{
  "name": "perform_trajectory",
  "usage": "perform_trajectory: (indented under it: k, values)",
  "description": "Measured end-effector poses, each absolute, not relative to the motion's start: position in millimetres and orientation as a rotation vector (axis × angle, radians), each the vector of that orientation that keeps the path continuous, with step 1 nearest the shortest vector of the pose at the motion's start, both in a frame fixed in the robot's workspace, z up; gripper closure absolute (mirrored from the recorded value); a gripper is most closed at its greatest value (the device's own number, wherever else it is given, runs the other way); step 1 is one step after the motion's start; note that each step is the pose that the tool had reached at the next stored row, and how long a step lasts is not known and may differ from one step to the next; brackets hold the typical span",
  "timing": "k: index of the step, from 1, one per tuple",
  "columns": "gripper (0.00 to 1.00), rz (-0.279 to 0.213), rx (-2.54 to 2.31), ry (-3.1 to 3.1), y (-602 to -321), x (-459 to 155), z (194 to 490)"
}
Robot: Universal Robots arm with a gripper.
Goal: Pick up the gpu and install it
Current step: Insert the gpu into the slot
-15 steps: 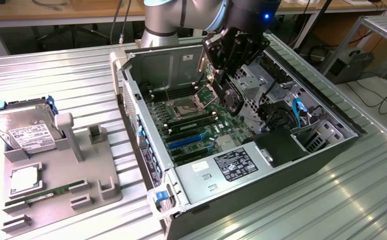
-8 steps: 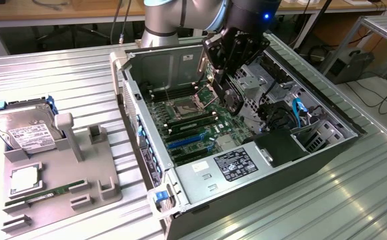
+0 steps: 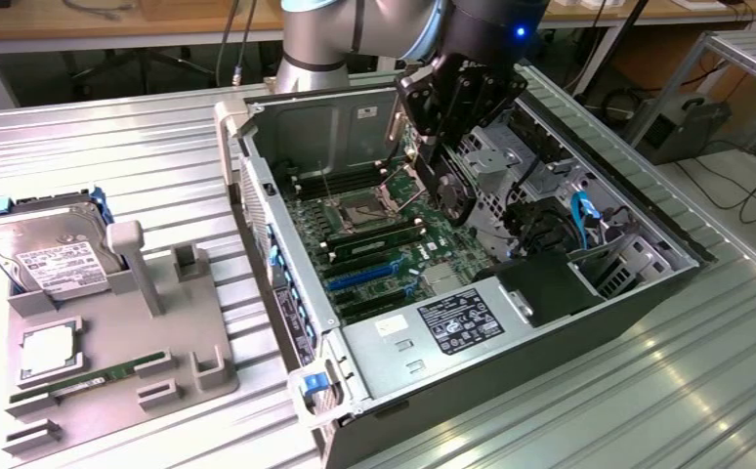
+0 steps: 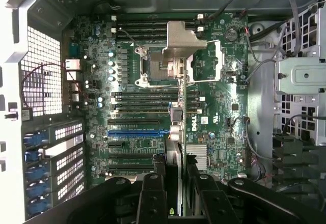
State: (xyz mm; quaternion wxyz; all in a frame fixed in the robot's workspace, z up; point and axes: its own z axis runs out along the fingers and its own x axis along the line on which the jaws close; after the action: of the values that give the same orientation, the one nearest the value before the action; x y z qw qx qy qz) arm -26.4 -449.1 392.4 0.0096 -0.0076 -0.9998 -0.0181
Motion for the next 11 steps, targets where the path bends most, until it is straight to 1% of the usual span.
perform_trajectory:
  k: [5, 11]
  values:
    - [0.74, -0.056, 0.032, -3.122, -449.1, -26.4, 391.9]
    - [0.74, -0.053, 0.322, -3.103, -449.1, -26.4, 389.4]
